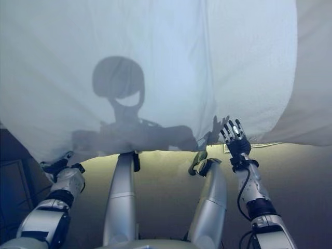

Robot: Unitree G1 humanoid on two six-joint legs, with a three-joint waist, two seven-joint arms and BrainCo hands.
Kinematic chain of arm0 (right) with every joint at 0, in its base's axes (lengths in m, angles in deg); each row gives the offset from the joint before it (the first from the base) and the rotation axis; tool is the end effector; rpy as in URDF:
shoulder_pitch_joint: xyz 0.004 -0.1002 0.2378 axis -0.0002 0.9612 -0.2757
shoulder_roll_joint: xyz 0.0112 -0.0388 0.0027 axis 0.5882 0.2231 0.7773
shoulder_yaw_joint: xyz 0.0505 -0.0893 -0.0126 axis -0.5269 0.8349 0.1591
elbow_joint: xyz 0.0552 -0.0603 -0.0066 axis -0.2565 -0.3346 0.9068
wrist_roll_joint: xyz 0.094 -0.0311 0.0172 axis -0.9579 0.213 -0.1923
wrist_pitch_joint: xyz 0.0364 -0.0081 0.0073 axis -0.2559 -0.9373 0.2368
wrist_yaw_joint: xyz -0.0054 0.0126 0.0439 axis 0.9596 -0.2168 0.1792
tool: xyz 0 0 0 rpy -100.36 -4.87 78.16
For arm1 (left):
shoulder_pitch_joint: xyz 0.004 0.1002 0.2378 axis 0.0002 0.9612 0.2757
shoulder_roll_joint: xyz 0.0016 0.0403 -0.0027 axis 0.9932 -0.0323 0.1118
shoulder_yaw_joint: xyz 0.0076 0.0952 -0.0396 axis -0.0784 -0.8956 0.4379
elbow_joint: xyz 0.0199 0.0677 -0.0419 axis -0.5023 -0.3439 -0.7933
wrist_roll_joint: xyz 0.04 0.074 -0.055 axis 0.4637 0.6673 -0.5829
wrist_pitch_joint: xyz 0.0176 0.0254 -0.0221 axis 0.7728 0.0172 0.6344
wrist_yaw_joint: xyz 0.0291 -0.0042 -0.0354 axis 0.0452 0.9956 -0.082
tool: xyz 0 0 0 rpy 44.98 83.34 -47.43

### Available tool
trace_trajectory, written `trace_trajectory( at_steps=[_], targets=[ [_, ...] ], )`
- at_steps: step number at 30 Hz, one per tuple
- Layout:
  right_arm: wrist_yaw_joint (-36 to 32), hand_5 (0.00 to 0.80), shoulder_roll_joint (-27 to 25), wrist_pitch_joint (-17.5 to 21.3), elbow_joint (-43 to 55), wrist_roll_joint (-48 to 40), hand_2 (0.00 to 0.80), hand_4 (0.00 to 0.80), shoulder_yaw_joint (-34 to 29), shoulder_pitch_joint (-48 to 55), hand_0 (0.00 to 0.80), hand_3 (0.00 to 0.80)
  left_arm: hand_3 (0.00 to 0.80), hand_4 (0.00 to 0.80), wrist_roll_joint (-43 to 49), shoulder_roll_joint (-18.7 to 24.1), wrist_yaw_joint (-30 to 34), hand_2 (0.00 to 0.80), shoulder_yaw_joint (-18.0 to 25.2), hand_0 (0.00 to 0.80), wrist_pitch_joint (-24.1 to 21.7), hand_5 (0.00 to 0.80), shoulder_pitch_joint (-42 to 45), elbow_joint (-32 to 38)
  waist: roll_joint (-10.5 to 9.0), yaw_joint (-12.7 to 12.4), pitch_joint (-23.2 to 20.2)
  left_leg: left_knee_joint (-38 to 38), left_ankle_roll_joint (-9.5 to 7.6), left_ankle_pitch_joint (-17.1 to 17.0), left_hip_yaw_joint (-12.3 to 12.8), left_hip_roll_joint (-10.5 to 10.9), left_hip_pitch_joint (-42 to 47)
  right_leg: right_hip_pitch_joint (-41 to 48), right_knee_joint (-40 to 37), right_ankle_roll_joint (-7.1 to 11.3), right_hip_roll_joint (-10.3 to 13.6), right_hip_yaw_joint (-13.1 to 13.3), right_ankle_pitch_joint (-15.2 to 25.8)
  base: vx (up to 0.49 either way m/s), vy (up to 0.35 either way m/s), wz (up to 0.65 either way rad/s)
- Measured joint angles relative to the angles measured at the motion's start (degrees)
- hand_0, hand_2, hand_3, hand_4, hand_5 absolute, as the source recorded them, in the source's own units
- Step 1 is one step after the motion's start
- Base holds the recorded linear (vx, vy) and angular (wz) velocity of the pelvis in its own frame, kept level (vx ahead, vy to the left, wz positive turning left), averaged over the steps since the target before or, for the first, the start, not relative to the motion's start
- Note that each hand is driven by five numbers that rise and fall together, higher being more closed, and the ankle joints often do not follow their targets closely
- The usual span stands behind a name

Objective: Make the bed neatly

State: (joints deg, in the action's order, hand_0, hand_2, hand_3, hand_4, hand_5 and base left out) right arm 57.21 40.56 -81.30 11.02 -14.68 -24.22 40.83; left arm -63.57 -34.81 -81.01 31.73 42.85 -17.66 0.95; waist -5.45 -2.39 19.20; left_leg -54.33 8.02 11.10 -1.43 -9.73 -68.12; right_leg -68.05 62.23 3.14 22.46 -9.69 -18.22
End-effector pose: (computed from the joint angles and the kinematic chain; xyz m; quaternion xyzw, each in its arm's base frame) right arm 0.2374 -0.2464 0.0250 0.3534 0.0071 -0.0032 0.9354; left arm 0.2373 0.2937 -0.0003 0.0288 0.2354 0.5538 0.7981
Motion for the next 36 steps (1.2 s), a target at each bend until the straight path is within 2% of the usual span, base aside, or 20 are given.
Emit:
trace_trajectory(
  at_steps=[6,8,9,12,13,14,15,16,18,19,20,22,29,33,36],
  targets=[
    [-0.6,0.000,-1.8,0.6,0.1,0.0,0.000,0.000,-2.5,0.3,0.000,0.000,0.000,0.000,-0.7,1.1,0.0,0.000,0.1,0.000,0.8,0.000,-0.8,0.4,0.37,0.1,-1.9,-8.6,-0.44,2.5,-0.6,0.2,-8.1,-8.5,5.8,-0.16,-0.1,3.2,0.0,-0.036,0.087,-0.10],
    [-0.7,0.000,-1.9,0.6,0.1,0.0,0.000,0.000,-2.5,0.6,0.000,0.000,0.000,0.000,-0.6,1.1,0.0,0.000,0.1,0.000,1.2,0.000,-0.6,0.8,0.66,0.0,-3.2,-10.3,-0.44,2.5,-0.9,0.1,-10.0,-10.3,6.5,-0.16,0.0,3.5,0.0,-0.027,0.065,-0.15],
    [-0.7,0.000,-2.0,0.6,0.2,0.0,0.000,0.000,-2.5,0.8,0.000,0.000,0.000,0.000,-0.6,0.9,0.1,0.000,0.1,0.000,1.4,0.000,-0.3,0.8,1.06,0.1,-3.6,-11.8,-1.20,3.1,-1.1,0.1,-10.6,-10.7,6.9,-0.19,0.0,3.5,0.0,-0.024,0.050,-0.17],
    [-1.3,0.000,-2.7,0.6,0.4,0.0,0.000,0.000,-2.5,2.0,0.000,0.000,0.000,0.000,-0.2,0.9,1.7,0.000,0.1,0.000,2.7,0.000,0.0,1.3,1.41,0.1,-4.6,-13.1,-1.50,3.9,-0.6,-0.1,-12.5,-12.7,7.5,-0.10,-0.1,4.5,0.1,-0.042,0.056,-0.11],
    [-1.7,0.000,-3.0,0.6,0.5,0.1,0.000,0.000,-2.4,2.3,0.000,0.000,0.000,0.000,0.3,0.9,3.0,0.000,-0.1,0.000,4.2,0.000,0.5,1.2,1.58,0.2,-4.8,-15.7,-1.98,4.4,-0.5,-0.1,-12.7,-13.1,7.6,-0.08,0.1,4.8,0.1,-0.049,0.046,-0.25],
    [-1.9,0.000,-3.7,0.6,0.6,0.1,0.000,0.000,-2.5,2.7,0.000,0.000,0.000,0.000,0.5,0.4,4.2,0.000,-0.1,0.000,5.6,0.000,1.6,0.7,2.55,0.2,-5.5,-18.6,-2.76,7.6,-1.0,-0.4,-12.9,-13.5,8.9,0.04,0.4,4.8,0.2,-0.051,0.045,-0.23],
    [-2.0,0.000,-4.1,0.6,0.8,0.1,0.000,0.000,-2.5,3.2,0.000,0.000,0.000,0.000,0.6,0.3,5.6,0.000,-0.2,0.000,7.2,0.000,1.9,0.0,2.91,0.6,-6.1,-20.0,-2.92,8.8,-0.9,-0.2,-13.8,-14.6,10.1,0.45,0.9,5.6,0.4,-0.049,0.043,-0.12],
    [-2.1,0.000,-4.5,0.5,0.9,0.1,0.000,0.000,-2.4,3.1,0.000,0.000,0.000,0.000,0.6,0.8,7.5,0.000,-0.3,0.000,8.5,0.000,1.8,0.0,2.91,0.9,-6.2,-19.9,-3.08,8.6,-0.6,-0.2,-14.6,-15.5,10.4,0.86,0.6,6.2,0.6,-0.047,0.040,0.06],
    [-2.2,0.000,-4.7,0.1,0.8,0.1,0.000,0.000,-2.5,3.2,0.000,0.000,0.000,0.000,0.9,1.9,10.8,0.000,-1.0,0.000,11.6,0.000,1.7,-2.7,2.61,1.9,-6.4,-20.5,-2.82,8.7,0.6,-2.0,-15.8,-16.6,10.6,0.98,0.1,6.9,0.7,-0.052,0.046,0.11],
    [-2.3,0.000,-5.3,-0.1,0.8,0.1,0.000,0.000,-2.6,3.4,0.000,0.000,0.000,0.000,0.9,1.4,11.6,0.000,-1.3,0.000,13.9,0.000,2.3,-4.4,2.96,2.3,-6.9,-23.9,-3.06,9.3,-0.5,-2.5,-15.7,-16.8,11.4,1.08,-0.2,6.9,0.8,-0.054,0.053,-0.06],
    [-2.5,0.000,-5.7,-0.4,0.9,0.1,0.000,0.000,-2.6,3.4,0.000,0.000,0.000,0.000,1.0,1.1,12.6,0.000,-1.3,0.000,16.0,0.000,3.3,-6.3,3.17,2.9,-7.7,-25.4,-2.73,12.5,-0.8,-2.7,-15.8,-17.6,12.8,1.22,-0.1,7.3,0.8,-0.052,0.047,-0.09],
    [-3.2,0.000,-6.4,-1.0,1.2,0.1,0.000,0.000,-2.8,3.7,0.000,0.000,0.000,0.000,1.8,0.7,13.6,0.000,-2.2,0.000,19.1,0.000,4.0,-8.0,2.56,3.4,-8.1,-25.7,-3.25,12.7,0.3,-2.8,-16.6,-19.3,13.4,1.55,-0.4,8.7,1.0,-0.055,0.035,0.01],
    [-5.7,0.000,-7.8,-2.8,2.5,0.1,0.000,0.000,-4.7,4.5,0.000,0.000,0.000,0.000,14.6,0.1,14.6,0.000,-4.6,0.000,29.2,0.000,6.8,-8.0,2.50,4.8,-8.2,-24.8,-3.36,12.8,1.6,-4.3,-15.6,-19.6,13.8,1.36,-1.2,9.3,1.1,-0.020,0.055,-0.03],
    [-5.6,0.000,-7.9,-4.7,2.8,0.1,0.000,0.000,-6.6,5.3,0.000,0.000,0.000,0.000,22.4,-0.1,16.7,0.000,-5.1,0.000,32.4,0.000,8.2,-6.7,2.70,4.8,-8.3,-23.2,-3.37,12.8,4.0,-5.5,-11.9,-17.8,13.3,1.52,-1.1,10.5,0.7,0.021,0.048,0.01],
    [-5.5,0.000,-8.0,-6.1,5.4,0.2,0.000,0.000,-6.8,6.8,0.000,0.000,0.000,0.000,32.2,-0.6,19.0,0.000,-6.4,0.000,33.4,0.000,10.9,-5.9,3.43,4.8,-8.7,-19.6,-3.44,11.9,6.0,-6.1,-8.5,-15.4,11.1,1.68,-1.0,10.6,0.6,0.021,0.038,0.10]
  ],
)
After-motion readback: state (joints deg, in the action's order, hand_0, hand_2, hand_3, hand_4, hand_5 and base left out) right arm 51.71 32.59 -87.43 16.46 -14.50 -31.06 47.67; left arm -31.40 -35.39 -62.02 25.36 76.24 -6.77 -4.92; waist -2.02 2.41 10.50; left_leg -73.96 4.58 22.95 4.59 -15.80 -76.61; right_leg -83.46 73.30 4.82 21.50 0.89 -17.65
